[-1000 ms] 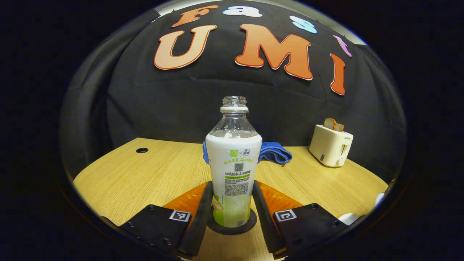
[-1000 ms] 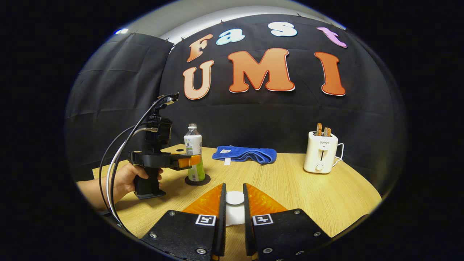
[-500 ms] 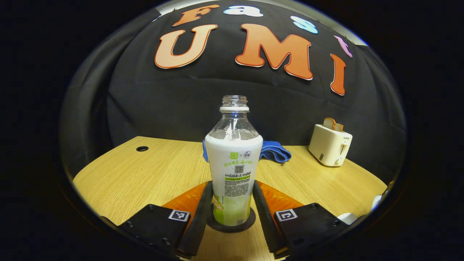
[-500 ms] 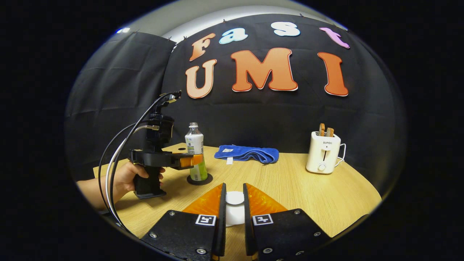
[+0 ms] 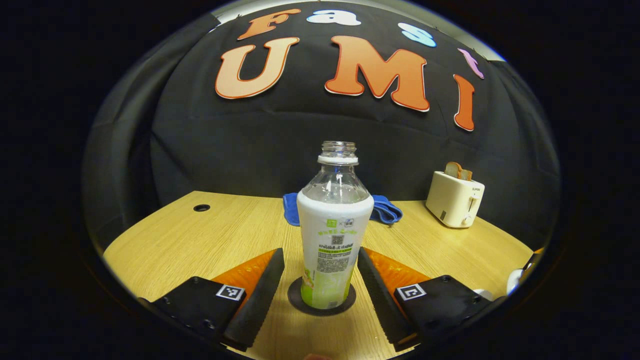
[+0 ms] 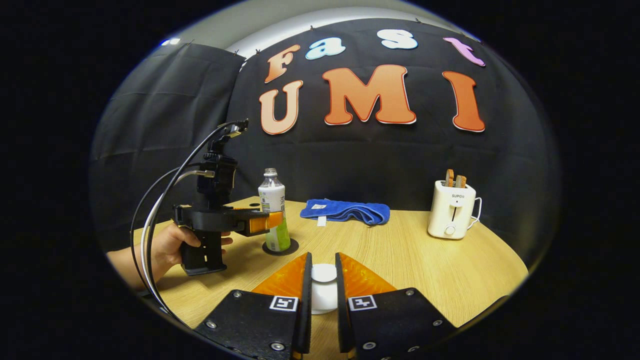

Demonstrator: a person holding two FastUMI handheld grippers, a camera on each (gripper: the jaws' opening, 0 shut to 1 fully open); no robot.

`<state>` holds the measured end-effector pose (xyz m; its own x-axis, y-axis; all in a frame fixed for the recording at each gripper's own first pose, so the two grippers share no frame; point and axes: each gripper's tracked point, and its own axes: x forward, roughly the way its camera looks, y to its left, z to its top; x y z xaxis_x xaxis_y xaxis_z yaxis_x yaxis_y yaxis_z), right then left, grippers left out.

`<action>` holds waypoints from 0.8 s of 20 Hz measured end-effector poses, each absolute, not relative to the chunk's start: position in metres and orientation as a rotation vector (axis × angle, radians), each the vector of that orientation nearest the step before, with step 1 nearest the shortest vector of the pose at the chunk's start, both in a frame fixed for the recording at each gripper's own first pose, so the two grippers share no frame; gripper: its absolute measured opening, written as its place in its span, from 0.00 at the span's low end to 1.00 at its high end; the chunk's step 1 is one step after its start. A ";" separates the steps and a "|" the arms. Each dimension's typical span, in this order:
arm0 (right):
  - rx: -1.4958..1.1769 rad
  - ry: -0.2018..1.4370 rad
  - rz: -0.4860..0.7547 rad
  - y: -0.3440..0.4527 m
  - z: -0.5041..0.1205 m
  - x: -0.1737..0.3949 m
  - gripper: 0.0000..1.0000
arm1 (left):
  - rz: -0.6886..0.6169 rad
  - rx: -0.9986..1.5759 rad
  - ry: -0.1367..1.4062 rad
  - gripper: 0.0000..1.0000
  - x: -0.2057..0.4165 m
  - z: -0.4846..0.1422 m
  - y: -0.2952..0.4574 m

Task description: Open the teacup lid with one hand, grasp the water bottle and pour water into the teacup with the other hand; after pouring, place the water bottle on the coaster and then close the teacup lid.

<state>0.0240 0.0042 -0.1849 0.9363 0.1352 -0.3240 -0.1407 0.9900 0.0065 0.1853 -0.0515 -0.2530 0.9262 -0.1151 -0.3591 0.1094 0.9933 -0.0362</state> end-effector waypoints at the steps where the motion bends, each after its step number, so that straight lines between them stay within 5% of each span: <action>1: -0.018 0.331 0.143 0.006 -0.186 0.025 0.22 | -0.115 -0.001 0.359 0.94 0.182 -0.250 -0.051; 16: -0.046 0.386 0.144 0.018 -0.218 0.040 0.23 | -0.099 -0.039 0.209 0.95 0.145 -0.197 -0.036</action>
